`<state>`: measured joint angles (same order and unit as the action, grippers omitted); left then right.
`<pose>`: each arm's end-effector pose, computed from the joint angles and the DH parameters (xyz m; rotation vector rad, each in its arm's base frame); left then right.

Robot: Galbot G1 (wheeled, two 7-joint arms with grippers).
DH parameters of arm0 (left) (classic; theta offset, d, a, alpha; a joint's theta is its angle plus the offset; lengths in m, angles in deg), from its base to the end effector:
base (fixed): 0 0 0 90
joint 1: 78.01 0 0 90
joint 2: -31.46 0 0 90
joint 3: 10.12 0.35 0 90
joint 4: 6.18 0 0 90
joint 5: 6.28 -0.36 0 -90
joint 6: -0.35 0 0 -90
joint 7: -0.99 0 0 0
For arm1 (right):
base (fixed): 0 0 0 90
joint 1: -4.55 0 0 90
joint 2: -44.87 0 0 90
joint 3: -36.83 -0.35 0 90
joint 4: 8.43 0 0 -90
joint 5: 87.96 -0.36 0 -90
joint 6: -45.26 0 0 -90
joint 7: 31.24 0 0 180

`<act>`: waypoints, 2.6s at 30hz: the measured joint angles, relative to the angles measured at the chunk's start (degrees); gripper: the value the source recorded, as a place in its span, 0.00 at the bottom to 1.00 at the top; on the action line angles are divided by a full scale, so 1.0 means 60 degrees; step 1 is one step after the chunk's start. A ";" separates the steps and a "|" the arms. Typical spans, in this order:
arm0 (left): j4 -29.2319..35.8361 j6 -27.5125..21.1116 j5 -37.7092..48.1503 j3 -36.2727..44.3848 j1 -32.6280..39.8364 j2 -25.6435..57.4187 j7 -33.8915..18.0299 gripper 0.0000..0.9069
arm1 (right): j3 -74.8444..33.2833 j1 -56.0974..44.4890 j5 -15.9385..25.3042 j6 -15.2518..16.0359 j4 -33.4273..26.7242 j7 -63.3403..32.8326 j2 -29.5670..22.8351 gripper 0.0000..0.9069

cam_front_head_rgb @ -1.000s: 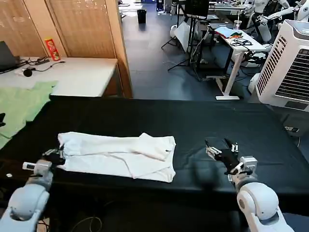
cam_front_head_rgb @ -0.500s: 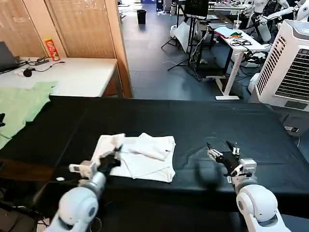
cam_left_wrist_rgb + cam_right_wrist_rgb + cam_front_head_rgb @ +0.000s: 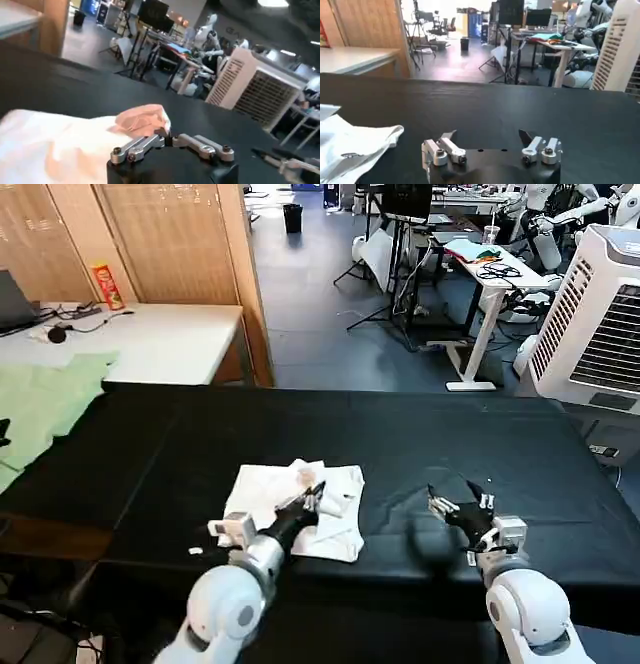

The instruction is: Fold and organize the clothes.

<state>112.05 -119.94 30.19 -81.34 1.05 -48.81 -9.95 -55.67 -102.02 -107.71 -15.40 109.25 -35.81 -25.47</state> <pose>0.2579 -0.0703 -0.2478 -0.5363 -2.6379 0.5555 0.2575 -0.0746 -0.2513 0.0585 -2.8108 0.0506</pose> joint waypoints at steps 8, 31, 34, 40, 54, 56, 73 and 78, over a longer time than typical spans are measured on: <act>-0.0359 0.0201 -0.0480 0.0217 -0.0025 -0.0433 0.0083 0.97 | 0.0099 -0.0004 0.0045 -0.0100 -0.0026 0.0133 0.0024 0.97; -0.0064 0.1228 -0.2266 -0.0793 -0.0141 0.0092 0.0812 0.97 | 0.2948 0.1713 0.0629 -0.0616 -0.0864 0.1652 0.0439 0.97; 0.0043 0.1295 -0.2402 -0.1203 -0.0376 0.0438 0.0794 0.97 | 0.3613 0.2159 0.1024 -0.0572 -0.1211 0.1702 0.0316 0.97; 0.0049 0.1423 -0.2748 -0.1602 -0.0800 0.0575 0.0787 0.97 | 0.4527 0.2839 0.1956 -0.0215 -0.2087 0.1541 0.0083 0.97; -0.0493 0.1519 -0.2281 -0.2017 -0.0744 0.0452 0.0837 0.97 | 0.3223 0.2255 0.2147 -0.0770 -0.2031 0.0377 -0.0633 0.97; -0.0678 0.1539 -0.2020 -0.2119 -0.0677 0.0444 0.0875 0.97 | 0.2907 0.2058 0.2037 -0.0770 -0.1838 0.0252 -0.0740 0.97; -0.1688 0.1489 0.0580 -0.2984 -0.0520 0.0335 0.0959 0.97 | 0.1993 0.0972 0.1501 -0.0873 -0.0487 0.0468 -0.0674 0.97; -0.1897 0.1494 0.0897 -0.3091 -0.0582 0.0310 0.0946 0.85 | 0.1971 0.0950 0.1507 -0.0874 -0.0433 0.0478 -0.0676 0.97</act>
<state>100.67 -110.98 35.57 -99.89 -2.44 -46.95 -4.27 -43.85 -96.32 -98.66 -20.64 106.66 -32.94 -29.53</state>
